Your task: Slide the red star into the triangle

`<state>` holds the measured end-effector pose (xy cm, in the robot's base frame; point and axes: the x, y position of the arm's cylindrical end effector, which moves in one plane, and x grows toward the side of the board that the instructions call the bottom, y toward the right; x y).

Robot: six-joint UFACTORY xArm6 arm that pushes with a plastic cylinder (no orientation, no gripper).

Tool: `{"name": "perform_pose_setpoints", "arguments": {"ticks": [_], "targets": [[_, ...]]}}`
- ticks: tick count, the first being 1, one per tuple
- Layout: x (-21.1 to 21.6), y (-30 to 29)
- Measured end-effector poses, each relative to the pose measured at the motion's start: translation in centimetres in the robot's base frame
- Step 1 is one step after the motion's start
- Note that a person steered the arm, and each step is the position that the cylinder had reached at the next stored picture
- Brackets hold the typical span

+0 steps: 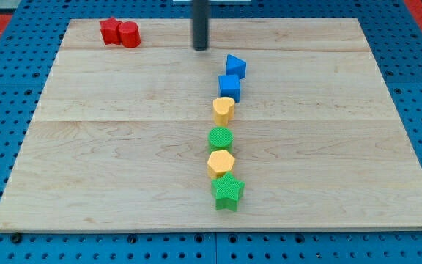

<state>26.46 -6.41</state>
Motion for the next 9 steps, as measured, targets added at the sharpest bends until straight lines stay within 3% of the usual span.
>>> {"name": "perform_pose_setpoints", "arguments": {"ticks": [1,2,3,4,5,6,7,8,9], "targets": [[0.2,-11.0],[2.3,-17.0],[-2.5,-22.8],[-7.0,-20.2],[-1.8,-8.6],[-0.4,-3.3],[-0.7,-10.8],[7.3,-12.4],[9.3,-6.6]]}}
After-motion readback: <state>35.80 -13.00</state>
